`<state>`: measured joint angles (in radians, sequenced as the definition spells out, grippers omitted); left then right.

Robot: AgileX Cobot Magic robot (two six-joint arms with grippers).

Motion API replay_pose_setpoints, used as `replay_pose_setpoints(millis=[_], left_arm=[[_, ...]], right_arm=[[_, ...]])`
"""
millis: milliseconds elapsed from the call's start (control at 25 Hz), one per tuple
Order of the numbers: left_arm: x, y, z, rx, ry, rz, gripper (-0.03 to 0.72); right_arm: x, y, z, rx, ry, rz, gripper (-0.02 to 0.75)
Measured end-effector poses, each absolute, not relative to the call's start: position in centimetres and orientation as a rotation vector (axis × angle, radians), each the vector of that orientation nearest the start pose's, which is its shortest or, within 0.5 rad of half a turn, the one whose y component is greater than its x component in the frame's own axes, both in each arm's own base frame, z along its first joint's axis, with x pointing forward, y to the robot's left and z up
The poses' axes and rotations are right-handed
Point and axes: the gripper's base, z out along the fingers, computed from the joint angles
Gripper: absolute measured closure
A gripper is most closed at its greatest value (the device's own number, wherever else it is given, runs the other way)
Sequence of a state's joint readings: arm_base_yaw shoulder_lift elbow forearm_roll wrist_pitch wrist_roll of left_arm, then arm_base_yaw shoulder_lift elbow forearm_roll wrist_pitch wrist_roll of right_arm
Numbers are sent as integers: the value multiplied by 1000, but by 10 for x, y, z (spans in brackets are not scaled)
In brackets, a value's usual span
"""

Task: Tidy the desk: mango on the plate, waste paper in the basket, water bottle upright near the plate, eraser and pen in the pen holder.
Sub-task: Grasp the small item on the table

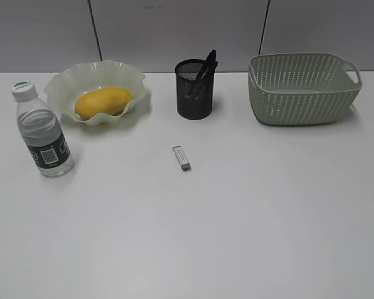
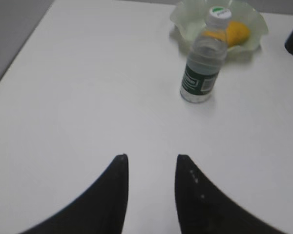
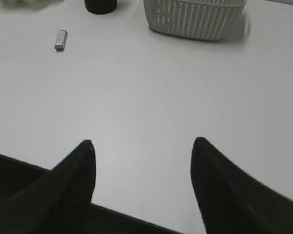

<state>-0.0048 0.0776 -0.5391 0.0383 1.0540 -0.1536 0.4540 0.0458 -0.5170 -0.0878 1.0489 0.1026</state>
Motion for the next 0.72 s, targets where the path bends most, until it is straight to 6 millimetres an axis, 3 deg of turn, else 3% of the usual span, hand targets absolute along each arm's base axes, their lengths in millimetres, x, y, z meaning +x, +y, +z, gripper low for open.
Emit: replay_pose_setpoints(millis=[120,440,480,560,640,720], left_arm=[[28,-3,295,-68,2164,-92,441],[131,-40,305,89,2397,-434,372],[150,-50,300,131,2454,-457,370],[170,-72,302,250,2462,-493,368],[190,-106,300,370,2456,-524,370],[207,-141,292,385,2490,-541,370]], right_arm=[[3,-6,284,-349,2025,246,247],[3,-7,284,-348,2024,246,247],[3,-7,284,-348,2024,246,247],[3,-7,284,-348,2024,246,247],[3,-7,284,-348,2024,246,247],[3,-7,284,-348,2024,246,247]])
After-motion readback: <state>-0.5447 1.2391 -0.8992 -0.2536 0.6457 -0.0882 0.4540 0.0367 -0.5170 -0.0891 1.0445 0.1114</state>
